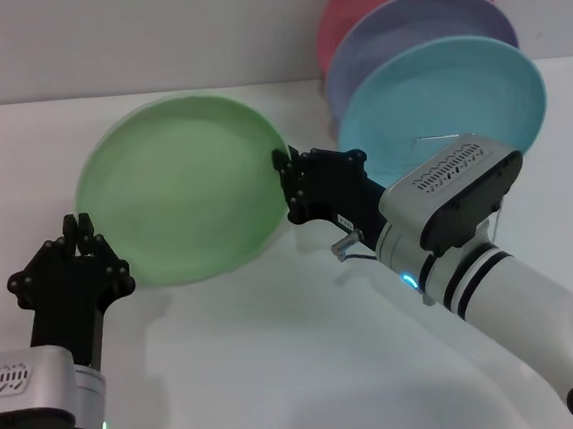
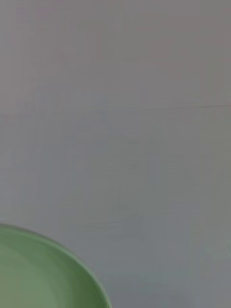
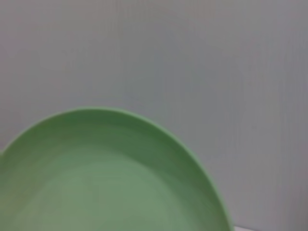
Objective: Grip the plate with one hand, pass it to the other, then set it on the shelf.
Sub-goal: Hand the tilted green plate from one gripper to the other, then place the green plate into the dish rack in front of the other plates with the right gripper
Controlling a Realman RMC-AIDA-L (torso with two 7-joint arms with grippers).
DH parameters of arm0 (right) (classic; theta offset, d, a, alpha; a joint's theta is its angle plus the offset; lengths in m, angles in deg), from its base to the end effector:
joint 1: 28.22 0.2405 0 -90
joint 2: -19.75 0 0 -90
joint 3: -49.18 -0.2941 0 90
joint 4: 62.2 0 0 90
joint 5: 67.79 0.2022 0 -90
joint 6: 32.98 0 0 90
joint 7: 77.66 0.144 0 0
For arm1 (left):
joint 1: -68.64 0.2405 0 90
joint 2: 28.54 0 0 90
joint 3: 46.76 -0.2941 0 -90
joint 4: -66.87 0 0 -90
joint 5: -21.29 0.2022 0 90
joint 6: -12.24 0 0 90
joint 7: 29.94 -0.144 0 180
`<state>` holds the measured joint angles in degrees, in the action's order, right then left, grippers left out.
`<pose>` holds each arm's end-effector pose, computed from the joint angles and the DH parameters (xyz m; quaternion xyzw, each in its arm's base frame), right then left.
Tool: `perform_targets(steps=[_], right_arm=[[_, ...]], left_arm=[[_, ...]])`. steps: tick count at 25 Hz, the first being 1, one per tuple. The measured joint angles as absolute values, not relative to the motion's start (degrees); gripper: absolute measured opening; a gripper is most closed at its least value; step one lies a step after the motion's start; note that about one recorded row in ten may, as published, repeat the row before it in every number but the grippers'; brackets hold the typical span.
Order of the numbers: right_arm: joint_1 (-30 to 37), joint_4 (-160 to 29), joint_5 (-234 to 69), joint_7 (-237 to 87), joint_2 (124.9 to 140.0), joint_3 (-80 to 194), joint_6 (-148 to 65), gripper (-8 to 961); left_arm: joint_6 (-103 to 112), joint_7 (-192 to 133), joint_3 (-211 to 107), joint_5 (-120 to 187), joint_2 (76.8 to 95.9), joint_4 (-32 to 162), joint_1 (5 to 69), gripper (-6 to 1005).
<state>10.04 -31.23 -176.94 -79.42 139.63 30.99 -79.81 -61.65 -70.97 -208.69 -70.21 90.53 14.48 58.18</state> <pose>0.2134 0.3616 -0.1506 -0.8375 0.2243 0.2982 0.3992 -0.2821 0.2456 -0.0957 -0.6553 -0.2671 -0.2438 0.6632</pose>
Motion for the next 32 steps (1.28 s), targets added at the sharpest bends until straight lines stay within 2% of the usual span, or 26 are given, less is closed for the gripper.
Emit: perform_targets(steps=[7, 17, 22, 27, 32], right_arm=[[9.94, -31.59, -176.67, -79.43, 139.63, 30.35, -79.88, 28], [9.98, -31.90, -176.94, -79.66, 139.63, 30.27, -82.11, 25], [8.53, -31.57, -177.56, -83.30, 139.62, 31.18, -89.87, 23], [3.26, -32.11, -183.16, -84.42, 139.39, 31.10, -105.37, 22], [-1.07, -36.37, -183.97, -84.51, 139.25, 30.54, -118.55, 20]], left_arm=[[-61.96, -67.18, -208.42, -66.74, 90.15, 14.81, 59.07, 154], [-67.17, -60.66, -207.33, -63.40, 89.62, 15.82, 61.00, 315], [-69.23, -42.08, -200.50, -56.85, 89.50, 24.42, 62.10, 315], [-68.95, -16.19, -195.15, -52.51, 89.70, 40.13, 58.20, 315], [-69.24, -3.81, -195.26, -51.52, 89.94, 51.01, 53.66, 314]])
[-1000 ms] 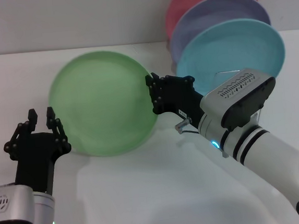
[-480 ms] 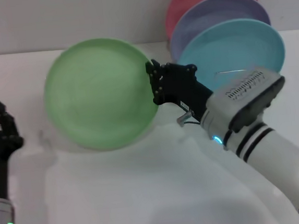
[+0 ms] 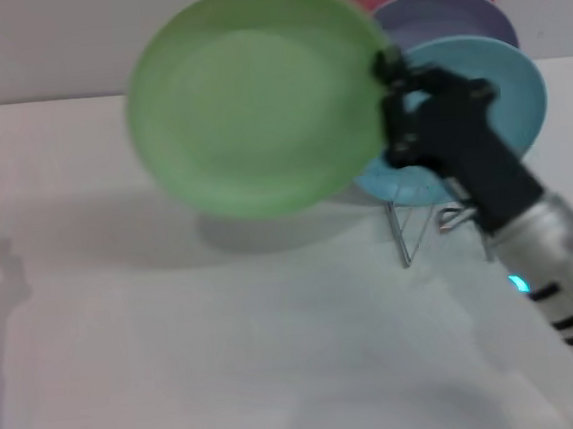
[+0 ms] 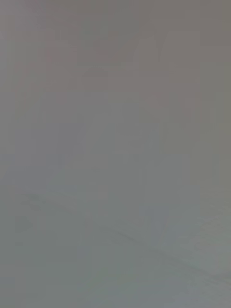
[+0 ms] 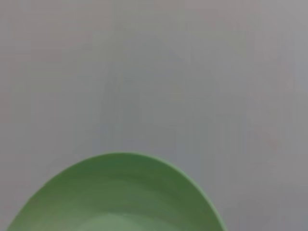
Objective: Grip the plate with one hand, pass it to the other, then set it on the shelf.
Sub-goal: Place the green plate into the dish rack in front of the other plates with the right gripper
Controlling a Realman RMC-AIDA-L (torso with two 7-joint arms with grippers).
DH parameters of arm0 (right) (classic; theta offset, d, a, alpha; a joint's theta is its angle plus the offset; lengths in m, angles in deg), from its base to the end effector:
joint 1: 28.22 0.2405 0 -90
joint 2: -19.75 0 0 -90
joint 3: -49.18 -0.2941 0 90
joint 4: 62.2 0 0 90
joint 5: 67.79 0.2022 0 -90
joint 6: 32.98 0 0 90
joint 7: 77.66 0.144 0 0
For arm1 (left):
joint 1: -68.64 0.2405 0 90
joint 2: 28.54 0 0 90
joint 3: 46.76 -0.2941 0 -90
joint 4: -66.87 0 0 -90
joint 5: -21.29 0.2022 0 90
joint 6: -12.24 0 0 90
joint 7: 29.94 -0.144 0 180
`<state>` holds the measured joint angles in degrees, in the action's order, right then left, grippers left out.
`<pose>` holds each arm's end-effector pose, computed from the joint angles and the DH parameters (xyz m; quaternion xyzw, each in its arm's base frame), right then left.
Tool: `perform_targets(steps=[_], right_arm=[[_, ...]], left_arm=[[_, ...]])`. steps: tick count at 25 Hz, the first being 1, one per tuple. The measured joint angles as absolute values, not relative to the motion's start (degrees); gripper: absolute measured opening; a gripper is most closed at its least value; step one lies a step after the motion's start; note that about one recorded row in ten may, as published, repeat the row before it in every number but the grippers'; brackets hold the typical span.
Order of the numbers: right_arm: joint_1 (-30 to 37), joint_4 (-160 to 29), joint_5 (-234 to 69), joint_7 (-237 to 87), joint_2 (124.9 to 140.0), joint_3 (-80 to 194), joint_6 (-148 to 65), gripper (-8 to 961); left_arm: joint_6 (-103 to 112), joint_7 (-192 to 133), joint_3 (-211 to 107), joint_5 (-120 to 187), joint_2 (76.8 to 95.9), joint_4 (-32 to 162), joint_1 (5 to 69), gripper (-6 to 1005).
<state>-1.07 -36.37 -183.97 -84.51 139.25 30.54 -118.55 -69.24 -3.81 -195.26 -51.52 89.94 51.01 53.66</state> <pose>0.2333 0.3107 -0.0731 -0.7203 0.0617 0.4588 0.5166 -0.3717 0.2745 -0.0104 -0.5448 -0.3489 -0.4726 0.5984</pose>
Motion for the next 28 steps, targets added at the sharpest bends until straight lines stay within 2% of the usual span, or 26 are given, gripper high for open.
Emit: perform_targets(steps=[5, 10, 17, 28], right_arm=[[-3.70, -43.30, -183.42, -84.53, 139.19, 29.77, -128.25, 20], [-5.11, -49.41, -183.28, -84.56, 139.01, 29.33, -133.61, 20], [-5.31, -56.03, -183.25, -84.60, 138.94, 28.59, -135.89, 21], [-3.94, -67.08, -183.54, -84.18, 138.47, 28.71, -136.70, 20]], left_arm=[[-70.12, -2.46, -194.96, -49.48, 89.77, 51.57, 53.05, 314], [-70.10, -0.12, -194.94, -48.52, 89.72, 51.74, 52.89, 461], [-70.21, 2.80, -194.94, -48.34, 89.68, 51.76, 52.18, 599], [-70.28, 3.90, -194.93, -47.94, 89.91, 51.30, 50.69, 616]])
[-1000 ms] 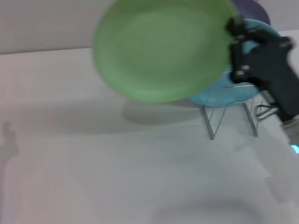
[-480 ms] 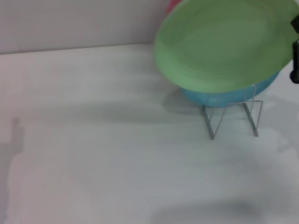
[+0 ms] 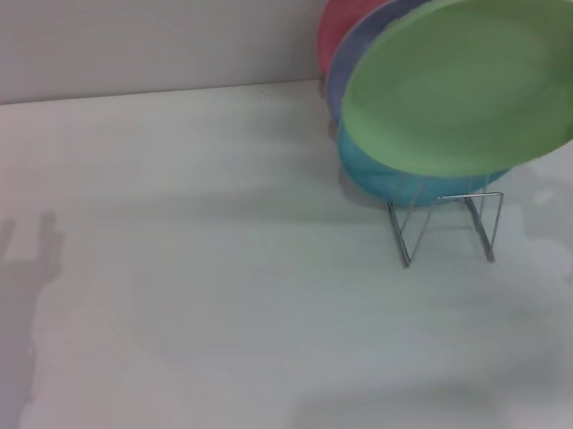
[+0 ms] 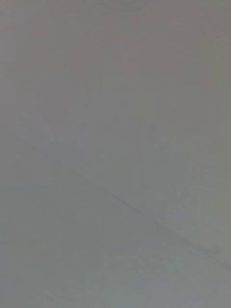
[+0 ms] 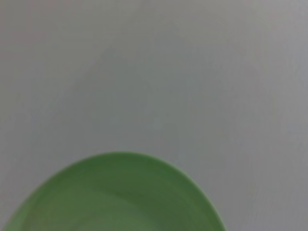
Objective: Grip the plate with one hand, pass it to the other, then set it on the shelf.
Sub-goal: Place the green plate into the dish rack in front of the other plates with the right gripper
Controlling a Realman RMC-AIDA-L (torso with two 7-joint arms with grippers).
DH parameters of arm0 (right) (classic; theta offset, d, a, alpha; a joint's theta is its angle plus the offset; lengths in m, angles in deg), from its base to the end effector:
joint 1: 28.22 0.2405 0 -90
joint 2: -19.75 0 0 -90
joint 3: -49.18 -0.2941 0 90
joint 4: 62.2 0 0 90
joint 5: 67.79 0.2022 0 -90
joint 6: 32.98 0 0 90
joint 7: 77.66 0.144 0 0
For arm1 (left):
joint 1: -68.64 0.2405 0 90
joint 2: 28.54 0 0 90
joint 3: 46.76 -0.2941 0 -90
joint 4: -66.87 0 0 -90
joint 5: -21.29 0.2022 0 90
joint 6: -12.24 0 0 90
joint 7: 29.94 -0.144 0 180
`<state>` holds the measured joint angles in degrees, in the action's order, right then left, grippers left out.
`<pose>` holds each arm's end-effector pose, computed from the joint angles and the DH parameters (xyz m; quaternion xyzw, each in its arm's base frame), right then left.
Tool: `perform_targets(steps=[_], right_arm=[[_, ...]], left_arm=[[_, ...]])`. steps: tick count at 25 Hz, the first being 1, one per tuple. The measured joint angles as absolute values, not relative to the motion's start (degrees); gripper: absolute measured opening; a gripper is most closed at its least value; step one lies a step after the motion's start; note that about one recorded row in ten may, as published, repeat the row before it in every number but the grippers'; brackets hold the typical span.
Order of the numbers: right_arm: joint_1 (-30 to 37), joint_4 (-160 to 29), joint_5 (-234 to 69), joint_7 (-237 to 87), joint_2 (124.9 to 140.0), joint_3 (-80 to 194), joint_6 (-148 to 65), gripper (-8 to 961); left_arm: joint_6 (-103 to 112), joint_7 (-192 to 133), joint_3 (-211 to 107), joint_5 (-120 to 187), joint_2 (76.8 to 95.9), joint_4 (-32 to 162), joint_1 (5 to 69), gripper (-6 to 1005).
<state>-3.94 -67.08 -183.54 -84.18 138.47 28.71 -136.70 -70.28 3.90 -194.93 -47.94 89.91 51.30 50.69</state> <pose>0.3182 0.2908 0.0169 -0.6964 -0.1170 0.3310 0.6259 -0.3504 0.2927 -0.0134 -0.5519 -0.3569 -0.5285 0.5373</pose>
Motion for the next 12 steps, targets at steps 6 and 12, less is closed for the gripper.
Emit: perform_targets(steps=[6, 12], right_arm=[[-3.51, -69.53, -183.99, -83.96, 137.60, 32.18, -136.44, 20], [-4.06, -70.82, -184.15, -83.91, 137.49, 34.80, -135.12, 35]], left_arm=[[-70.92, 3.78, -193.90, -48.08, 90.00, 50.45, 50.48, 625], [-72.44, 3.42, -193.55, -47.96, 90.02, 49.91, 50.72, 634]])
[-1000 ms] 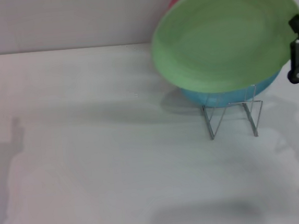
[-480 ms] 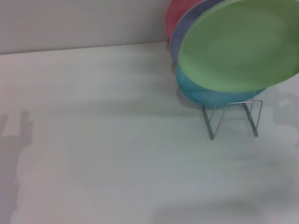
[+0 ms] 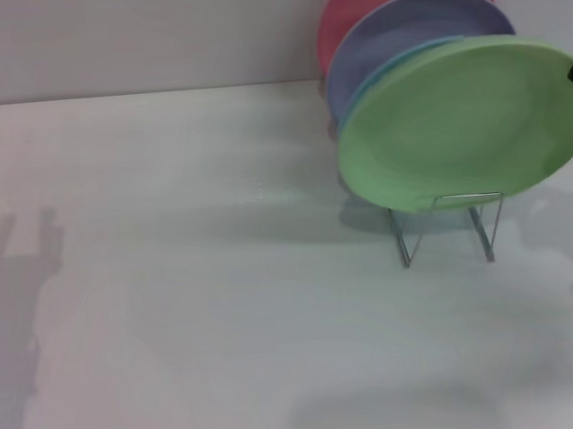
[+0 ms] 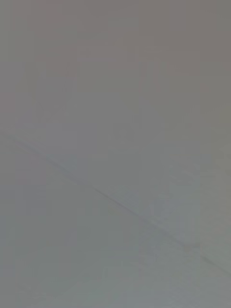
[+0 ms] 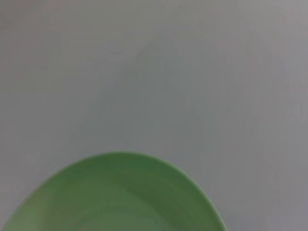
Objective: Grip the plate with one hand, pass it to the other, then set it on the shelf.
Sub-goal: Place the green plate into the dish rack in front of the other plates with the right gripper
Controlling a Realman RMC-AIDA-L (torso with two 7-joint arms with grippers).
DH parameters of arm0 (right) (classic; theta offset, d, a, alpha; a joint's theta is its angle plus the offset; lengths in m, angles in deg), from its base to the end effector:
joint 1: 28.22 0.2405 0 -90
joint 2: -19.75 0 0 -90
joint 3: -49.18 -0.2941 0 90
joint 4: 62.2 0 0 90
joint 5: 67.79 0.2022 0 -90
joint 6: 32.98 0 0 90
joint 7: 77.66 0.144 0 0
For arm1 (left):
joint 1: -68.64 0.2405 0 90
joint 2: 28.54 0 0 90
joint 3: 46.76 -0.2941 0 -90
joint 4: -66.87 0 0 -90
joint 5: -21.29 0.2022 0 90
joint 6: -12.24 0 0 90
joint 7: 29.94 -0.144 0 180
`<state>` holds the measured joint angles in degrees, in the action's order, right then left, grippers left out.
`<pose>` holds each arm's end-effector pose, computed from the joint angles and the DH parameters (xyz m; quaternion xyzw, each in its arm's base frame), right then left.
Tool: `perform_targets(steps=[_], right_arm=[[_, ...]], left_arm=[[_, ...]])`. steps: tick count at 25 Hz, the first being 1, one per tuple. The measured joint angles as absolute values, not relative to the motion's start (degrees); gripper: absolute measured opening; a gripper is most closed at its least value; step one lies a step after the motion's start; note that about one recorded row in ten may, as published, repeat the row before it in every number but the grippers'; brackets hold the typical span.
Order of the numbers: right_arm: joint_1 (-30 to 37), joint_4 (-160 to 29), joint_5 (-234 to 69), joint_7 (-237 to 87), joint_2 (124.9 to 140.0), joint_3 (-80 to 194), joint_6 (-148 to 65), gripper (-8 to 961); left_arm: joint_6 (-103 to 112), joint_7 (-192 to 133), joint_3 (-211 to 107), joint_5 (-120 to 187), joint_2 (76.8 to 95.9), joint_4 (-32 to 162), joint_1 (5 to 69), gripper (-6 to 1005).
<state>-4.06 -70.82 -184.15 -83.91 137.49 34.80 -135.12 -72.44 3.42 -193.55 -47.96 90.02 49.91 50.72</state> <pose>0.3271 0.2905 0.0170 -0.7396 -0.1449 0.2951 0.5874 -0.3434 0.2931 -0.0090 -0.5371 -0.3436 -0.5498 0.5396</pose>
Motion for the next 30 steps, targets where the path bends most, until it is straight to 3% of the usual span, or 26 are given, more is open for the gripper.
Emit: perform_targets(steps=[30], right_arm=[[-5.15, -72.80, -184.39, -84.07, 138.49, 36.10, -128.31, 125]], left_arm=[[-76.20, 3.88, -194.16, -47.79, 90.11, 49.66, 51.49, 680]])
